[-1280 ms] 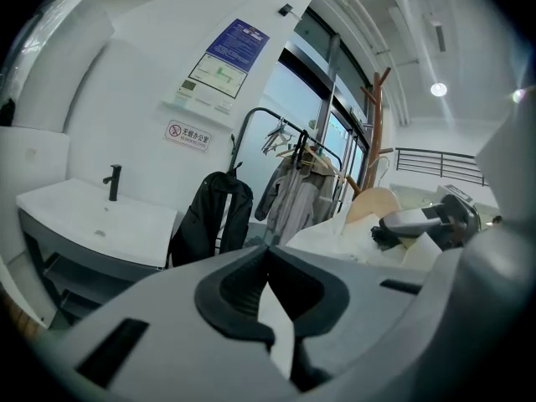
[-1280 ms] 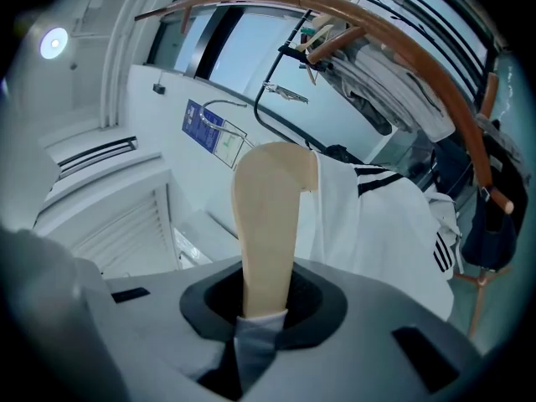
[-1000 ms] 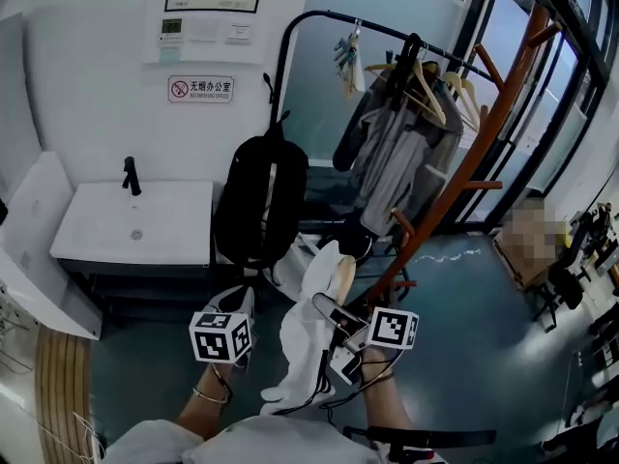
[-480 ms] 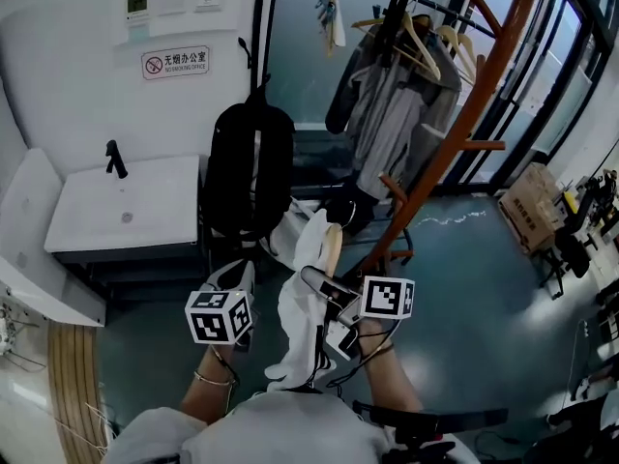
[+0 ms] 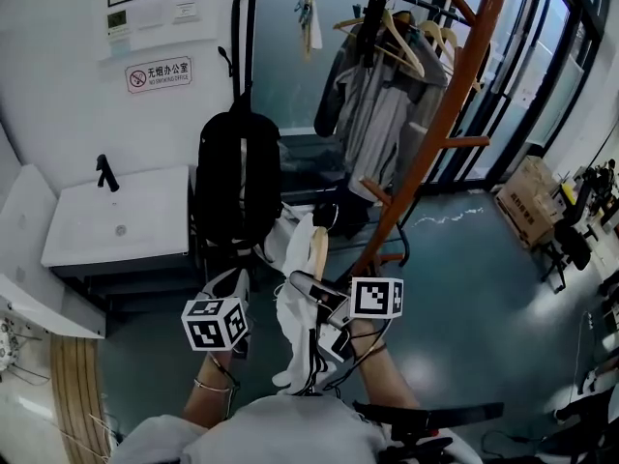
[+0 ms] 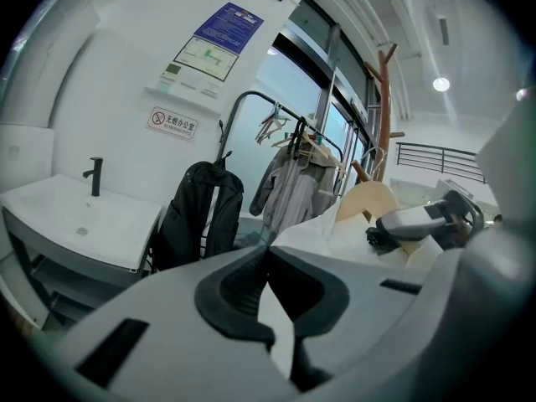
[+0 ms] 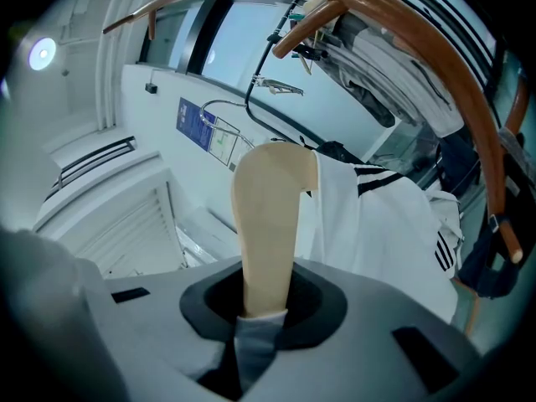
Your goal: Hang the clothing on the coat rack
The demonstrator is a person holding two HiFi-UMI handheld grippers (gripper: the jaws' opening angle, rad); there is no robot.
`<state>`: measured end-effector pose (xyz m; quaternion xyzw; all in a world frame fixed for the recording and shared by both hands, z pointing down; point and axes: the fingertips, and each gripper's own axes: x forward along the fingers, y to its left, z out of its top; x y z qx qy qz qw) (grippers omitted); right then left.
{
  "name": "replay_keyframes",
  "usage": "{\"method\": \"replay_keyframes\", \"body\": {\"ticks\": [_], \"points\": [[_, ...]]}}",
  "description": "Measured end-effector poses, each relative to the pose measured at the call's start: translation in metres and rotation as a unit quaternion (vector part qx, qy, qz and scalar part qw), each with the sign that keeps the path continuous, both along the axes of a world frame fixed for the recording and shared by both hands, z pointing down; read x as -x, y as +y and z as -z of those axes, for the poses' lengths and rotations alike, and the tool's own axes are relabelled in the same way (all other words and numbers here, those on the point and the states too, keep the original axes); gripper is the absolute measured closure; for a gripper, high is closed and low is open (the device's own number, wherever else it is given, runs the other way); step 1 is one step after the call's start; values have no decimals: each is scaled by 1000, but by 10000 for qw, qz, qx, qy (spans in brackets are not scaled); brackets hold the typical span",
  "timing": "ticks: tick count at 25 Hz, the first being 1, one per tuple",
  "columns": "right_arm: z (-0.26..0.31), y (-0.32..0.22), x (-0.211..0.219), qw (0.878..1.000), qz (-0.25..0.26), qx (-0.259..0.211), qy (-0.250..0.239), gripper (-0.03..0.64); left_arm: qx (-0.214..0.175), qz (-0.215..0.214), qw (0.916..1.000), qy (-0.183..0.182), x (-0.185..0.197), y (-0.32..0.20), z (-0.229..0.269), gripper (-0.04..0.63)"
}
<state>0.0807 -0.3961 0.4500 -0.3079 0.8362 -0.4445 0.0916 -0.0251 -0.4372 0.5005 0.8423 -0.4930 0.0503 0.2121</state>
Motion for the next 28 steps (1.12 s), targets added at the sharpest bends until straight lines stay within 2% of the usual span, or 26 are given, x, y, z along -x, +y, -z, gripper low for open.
{"method": "replay_keyframes", "body": {"ticks": [21,25,28], "points": [[22,-36,-28,9995,-128,-148,-231,545,239,140,9996,50,-5,-13,-21,588],[33,-42,-31,9991,-39,-399,-146,545,278,153,9995,47,-7,-18,-26,588],[32,-45,-36,9994,-161,-224,-228,545,278,166,9995,34,-7,-23,-27,588]]}}
